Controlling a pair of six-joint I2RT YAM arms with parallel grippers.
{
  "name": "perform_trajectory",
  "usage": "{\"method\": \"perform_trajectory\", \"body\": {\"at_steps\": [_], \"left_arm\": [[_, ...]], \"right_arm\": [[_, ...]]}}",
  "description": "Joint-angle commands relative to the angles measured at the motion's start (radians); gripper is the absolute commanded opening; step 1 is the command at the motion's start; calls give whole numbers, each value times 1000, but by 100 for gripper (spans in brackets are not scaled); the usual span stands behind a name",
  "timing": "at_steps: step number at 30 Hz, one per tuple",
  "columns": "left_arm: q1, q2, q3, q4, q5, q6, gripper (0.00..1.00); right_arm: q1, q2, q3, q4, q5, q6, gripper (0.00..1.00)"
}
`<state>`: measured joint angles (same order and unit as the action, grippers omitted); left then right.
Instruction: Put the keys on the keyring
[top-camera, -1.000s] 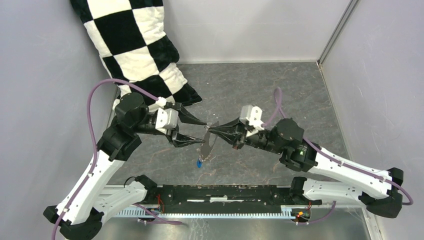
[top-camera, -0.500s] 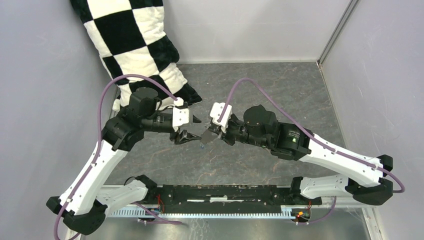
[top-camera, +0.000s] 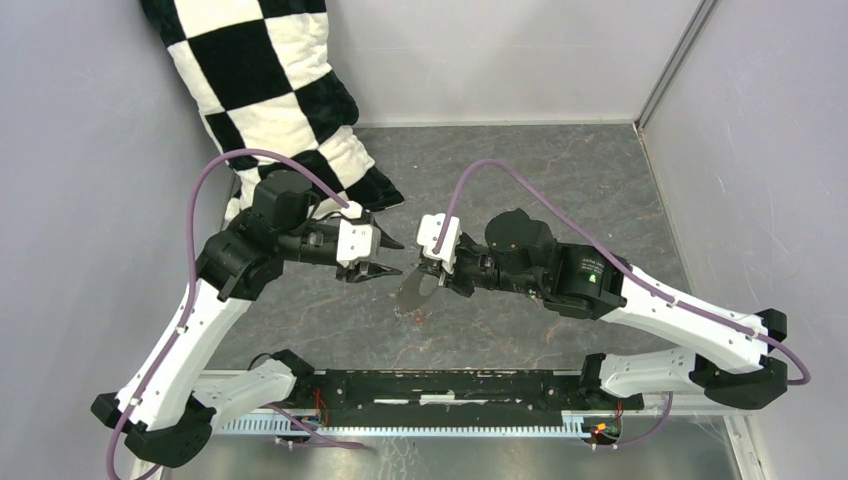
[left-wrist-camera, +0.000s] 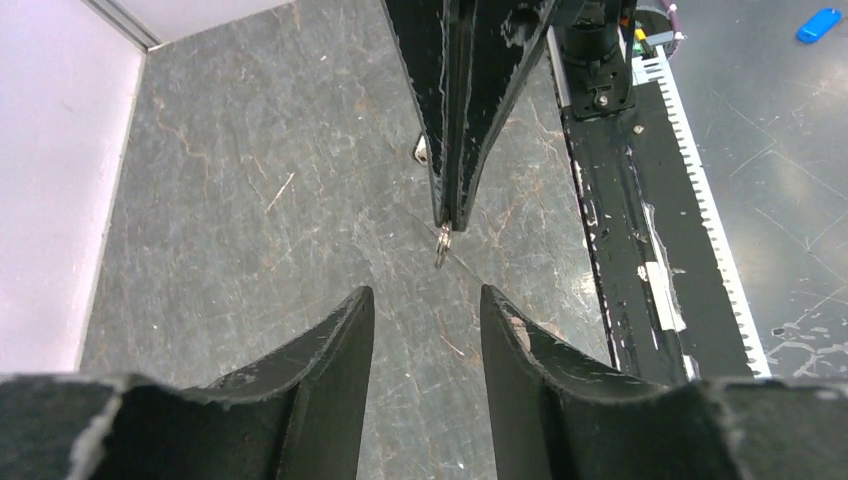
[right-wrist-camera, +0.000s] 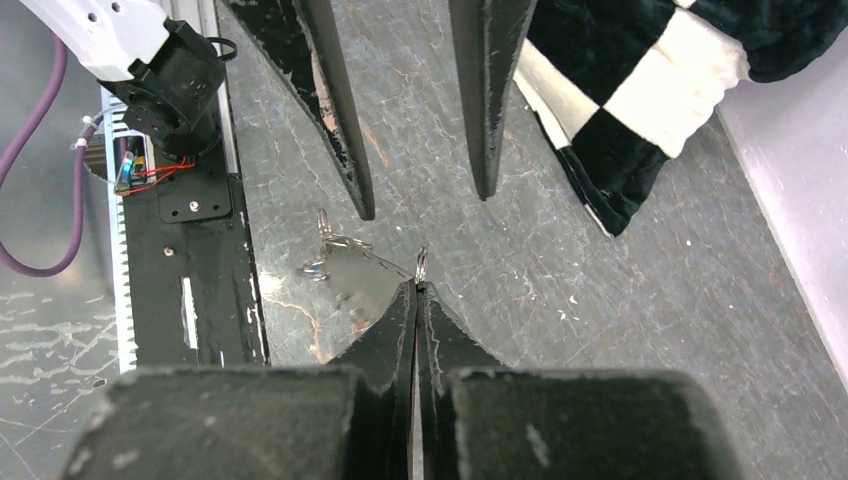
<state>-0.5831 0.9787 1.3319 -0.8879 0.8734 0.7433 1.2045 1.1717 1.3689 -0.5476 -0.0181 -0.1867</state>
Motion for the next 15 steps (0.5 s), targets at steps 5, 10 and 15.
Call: {"method": "perform_trajectory", "body": {"at_steps": [5,10,15], "left_arm": [[0,14,41,-10,120,56,45],[0,17,47,-61,123,88,36],[-1,22,52,-100,113,122,33]], "right_arm": [[7,8,55,54,-63,0,1],[7,32,74,57,-78,3,1],[6,50,97,57,-86,3,1]]}}
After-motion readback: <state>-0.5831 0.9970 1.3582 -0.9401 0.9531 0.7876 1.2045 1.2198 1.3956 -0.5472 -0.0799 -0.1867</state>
